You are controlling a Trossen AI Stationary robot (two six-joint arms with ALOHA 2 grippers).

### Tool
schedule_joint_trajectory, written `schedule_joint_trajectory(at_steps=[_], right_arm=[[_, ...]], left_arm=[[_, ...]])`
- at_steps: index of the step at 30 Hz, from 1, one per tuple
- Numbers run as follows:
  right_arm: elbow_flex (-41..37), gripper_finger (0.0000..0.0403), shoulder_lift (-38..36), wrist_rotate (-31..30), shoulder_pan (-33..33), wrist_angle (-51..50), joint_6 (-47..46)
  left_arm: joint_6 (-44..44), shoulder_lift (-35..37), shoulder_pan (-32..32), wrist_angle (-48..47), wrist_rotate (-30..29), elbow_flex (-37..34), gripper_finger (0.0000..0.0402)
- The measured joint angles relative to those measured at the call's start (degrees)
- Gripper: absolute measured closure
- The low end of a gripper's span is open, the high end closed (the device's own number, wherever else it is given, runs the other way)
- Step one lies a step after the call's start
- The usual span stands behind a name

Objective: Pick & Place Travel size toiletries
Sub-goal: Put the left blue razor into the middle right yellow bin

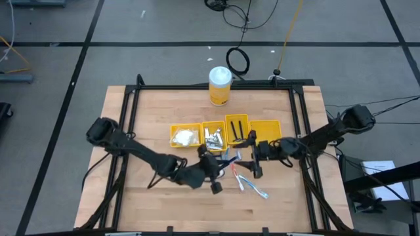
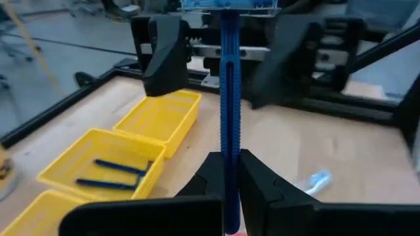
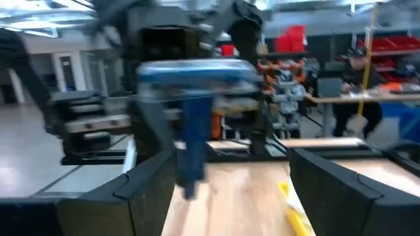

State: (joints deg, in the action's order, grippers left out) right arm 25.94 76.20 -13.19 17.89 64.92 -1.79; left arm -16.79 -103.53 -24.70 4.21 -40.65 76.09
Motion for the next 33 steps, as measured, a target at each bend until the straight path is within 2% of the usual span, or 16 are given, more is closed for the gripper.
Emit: schedule_joint_trajectory(at_steps=[8,12,17,26,29,33], right_arm=[[0.8,0.0124,0.0,-0.1,1.4,-0.4,1.6],[0.8,0.0139,0.0,-0.1,1.4,-0.4,1.6],[0.8,0.0197,0.0,-0.2,1.3,0.2,1.1],[0.8,0.0375,0.0,0.2,1.2,0.2,0.8],[0.8,0.0379,0.0,0.4,1.2,-0.1,1.0],[0.8,0.0368,0.0,0.9,1.3,-1.2,1.2]], left_arm=[[0.0,0.0,2.8,0.7,4.1,0.0,0.0395],[-0.4,0.0,3.1,0.7,5.2,0.0,0.0392],[-0.4,0.0,3.3,0.7,5.2,0.0,0.0396],[-2.1,-0.5,3.3,1.1,5.2,0.1,0.0379],[-3.1,-1.0,3.6,1.5,6.5,0.1,0.0382],[-5.1,-1.4,4.1,1.5,12.3,0.1,0.0371]])
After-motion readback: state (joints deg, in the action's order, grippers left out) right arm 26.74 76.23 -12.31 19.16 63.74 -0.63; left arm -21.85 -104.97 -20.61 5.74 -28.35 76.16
